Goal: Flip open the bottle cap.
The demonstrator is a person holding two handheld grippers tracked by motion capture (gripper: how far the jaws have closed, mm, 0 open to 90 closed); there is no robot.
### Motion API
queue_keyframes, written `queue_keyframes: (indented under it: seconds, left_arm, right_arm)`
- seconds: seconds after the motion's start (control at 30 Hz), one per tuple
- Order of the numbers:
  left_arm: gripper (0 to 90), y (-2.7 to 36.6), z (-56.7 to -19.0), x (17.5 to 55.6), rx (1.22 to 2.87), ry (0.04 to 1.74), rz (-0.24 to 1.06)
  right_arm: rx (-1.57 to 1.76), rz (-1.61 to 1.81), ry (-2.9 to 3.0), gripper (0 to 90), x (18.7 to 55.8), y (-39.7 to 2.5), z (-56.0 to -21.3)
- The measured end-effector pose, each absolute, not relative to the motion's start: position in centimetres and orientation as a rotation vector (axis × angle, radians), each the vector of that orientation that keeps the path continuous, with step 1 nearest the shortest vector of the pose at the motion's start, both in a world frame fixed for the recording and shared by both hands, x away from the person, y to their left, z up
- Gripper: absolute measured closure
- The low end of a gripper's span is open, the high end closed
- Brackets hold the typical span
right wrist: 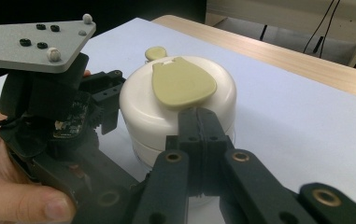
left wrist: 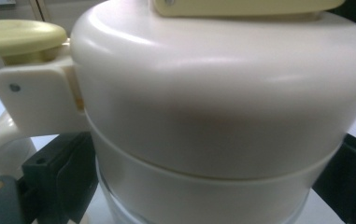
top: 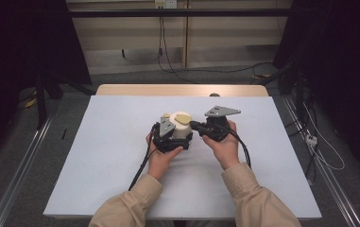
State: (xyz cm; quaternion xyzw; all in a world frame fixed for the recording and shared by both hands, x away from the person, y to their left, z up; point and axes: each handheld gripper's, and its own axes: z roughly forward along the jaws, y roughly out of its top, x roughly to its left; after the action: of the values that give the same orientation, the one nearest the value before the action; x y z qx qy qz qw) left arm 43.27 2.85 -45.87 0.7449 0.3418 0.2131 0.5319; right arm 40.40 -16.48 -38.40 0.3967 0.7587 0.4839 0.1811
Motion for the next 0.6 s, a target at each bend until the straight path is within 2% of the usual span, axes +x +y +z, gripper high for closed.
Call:
queue_keyframes:
  seconds: [0.6]
  left_arm:
    - [4.7, 2.82, -45.88, 43.26, 1.775, 0.817, 0.508]
  right_arm:
    - [1.109, 1.363, 2.146, 90.0, 40.54, -16.21, -37.83]
